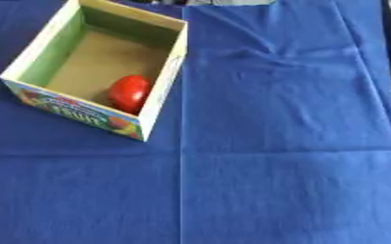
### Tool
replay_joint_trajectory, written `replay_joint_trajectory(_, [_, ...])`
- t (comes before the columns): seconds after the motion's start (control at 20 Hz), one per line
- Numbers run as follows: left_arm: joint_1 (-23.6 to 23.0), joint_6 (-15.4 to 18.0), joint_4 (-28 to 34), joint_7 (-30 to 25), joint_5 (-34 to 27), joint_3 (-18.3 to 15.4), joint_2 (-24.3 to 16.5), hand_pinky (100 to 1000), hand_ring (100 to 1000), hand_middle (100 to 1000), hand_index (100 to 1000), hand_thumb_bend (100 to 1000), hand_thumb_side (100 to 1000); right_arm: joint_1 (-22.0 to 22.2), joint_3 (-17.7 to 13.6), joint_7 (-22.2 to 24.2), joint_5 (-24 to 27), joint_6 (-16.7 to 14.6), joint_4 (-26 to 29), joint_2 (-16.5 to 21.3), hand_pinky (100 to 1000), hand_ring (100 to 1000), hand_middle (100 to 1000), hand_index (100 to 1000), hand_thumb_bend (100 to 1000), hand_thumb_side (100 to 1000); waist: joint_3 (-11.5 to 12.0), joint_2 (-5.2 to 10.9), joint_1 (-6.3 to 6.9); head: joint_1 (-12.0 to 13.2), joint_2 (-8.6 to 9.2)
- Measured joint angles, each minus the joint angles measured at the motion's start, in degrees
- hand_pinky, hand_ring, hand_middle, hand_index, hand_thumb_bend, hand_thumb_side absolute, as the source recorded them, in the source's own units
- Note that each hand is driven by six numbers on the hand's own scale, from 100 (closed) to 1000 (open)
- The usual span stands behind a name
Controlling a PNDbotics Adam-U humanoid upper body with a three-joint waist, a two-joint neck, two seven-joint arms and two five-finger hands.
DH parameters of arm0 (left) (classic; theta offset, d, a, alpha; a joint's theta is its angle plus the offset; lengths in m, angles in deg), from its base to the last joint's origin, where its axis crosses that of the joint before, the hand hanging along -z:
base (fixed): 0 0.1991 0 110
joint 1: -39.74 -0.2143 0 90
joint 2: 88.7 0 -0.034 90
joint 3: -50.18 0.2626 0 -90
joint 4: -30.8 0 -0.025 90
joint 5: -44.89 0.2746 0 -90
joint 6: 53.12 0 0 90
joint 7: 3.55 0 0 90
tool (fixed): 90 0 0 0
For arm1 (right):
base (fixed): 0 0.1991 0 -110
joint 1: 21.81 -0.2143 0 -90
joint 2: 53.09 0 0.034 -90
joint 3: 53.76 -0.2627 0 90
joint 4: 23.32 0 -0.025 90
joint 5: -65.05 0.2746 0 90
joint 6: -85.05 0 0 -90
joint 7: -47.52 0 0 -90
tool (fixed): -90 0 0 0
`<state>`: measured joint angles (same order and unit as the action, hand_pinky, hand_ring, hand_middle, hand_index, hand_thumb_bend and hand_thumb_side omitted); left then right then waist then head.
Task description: Pick up objects on the table and place them in the box.
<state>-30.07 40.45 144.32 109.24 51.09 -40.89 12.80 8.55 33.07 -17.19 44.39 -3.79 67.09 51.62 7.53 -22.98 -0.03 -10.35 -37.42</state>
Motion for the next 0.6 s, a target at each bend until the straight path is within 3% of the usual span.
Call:
replay_joint_trajectory(0.3, [-0.05, 0.13, 0.00, 0.54, 0.37, -0.54, 0.00, 581, 890, 829, 657, 100, 899, 8.50, -4.23, -5.28, 5.37, 0.51, 8.60, 1.56, 687, 674, 678, 861, 100, 788, -2.37, 0.77, 0.89, 2.73, -0.65])
replay_joint_trajectory(0.6, [-0.19, 0.37, 0.00, 1.16, 0.71, -1.01, -0.03, 580, 890, 829, 657, 100, 900, 16.88, -5.81, -10.53, 9.70, 4.24, 17.15, 2.42, 684, 660, 659, 859, 100, 798, -4.21, 0.78, 0.94, 5.18, -0.77])
